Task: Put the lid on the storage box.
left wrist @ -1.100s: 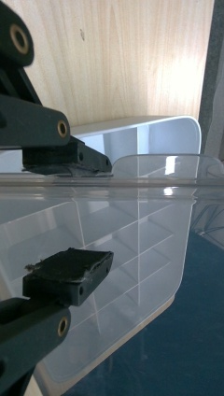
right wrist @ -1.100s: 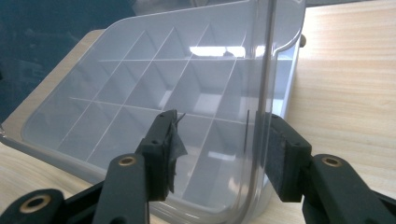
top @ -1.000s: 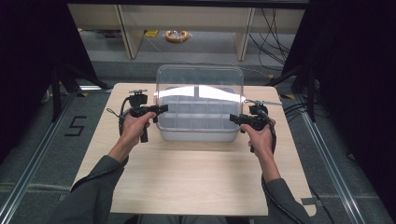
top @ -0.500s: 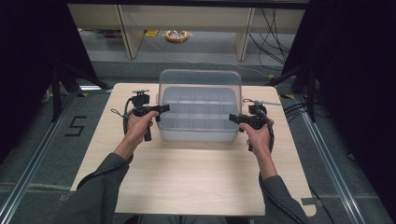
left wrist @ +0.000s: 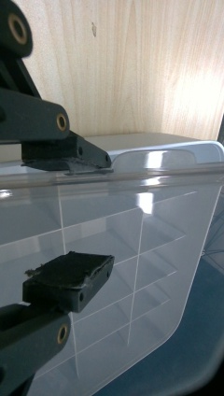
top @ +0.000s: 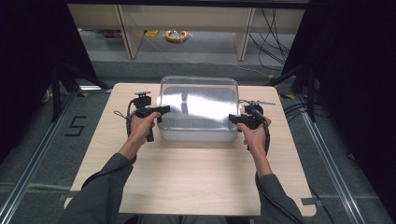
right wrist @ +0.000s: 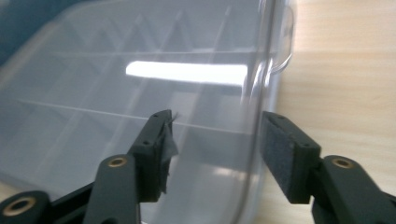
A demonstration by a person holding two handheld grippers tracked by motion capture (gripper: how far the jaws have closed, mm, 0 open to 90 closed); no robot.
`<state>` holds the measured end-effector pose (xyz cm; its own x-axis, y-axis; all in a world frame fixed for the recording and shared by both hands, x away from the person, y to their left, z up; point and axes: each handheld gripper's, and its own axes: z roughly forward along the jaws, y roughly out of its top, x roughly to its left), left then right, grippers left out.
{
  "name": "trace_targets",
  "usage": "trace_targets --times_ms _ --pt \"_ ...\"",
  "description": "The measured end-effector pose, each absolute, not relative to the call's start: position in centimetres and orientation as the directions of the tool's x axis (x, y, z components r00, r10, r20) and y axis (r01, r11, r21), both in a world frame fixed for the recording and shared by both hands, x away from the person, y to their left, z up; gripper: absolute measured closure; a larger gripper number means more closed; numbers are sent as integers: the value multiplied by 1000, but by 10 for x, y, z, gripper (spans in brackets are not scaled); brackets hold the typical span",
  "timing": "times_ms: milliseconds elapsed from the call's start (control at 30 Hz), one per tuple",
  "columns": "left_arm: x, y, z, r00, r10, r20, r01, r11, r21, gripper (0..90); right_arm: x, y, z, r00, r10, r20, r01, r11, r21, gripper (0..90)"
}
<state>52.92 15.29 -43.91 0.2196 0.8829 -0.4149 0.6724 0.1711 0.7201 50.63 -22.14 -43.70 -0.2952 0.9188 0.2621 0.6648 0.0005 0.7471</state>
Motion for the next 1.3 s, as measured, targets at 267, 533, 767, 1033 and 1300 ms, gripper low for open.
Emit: trace_targets --times_ms 267,533,767,1033,1300 --pt "530 152 -443 207 886 -415 666 183 723 467 508 -220 -436 -278 917 285 681 -21 732 463" --pt "529 150 -446 198 900 -388 637 182 749 445 507 -213 -436 -243 919 310 695 -58 717 462" --pt "530 149 -450 189 901 -390 658 179 732 411 509 -213 -438 -261 922 287 673 -39 739 430" --pt "535 153 -456 179 882 -435 687 205 697 407 510 -213 -437 -242 920 309 691 -61 721 422" --pt "534 152 -455 185 884 -428 694 191 694 405 510 -214 -436 -247 924 293 694 -42 719 418"
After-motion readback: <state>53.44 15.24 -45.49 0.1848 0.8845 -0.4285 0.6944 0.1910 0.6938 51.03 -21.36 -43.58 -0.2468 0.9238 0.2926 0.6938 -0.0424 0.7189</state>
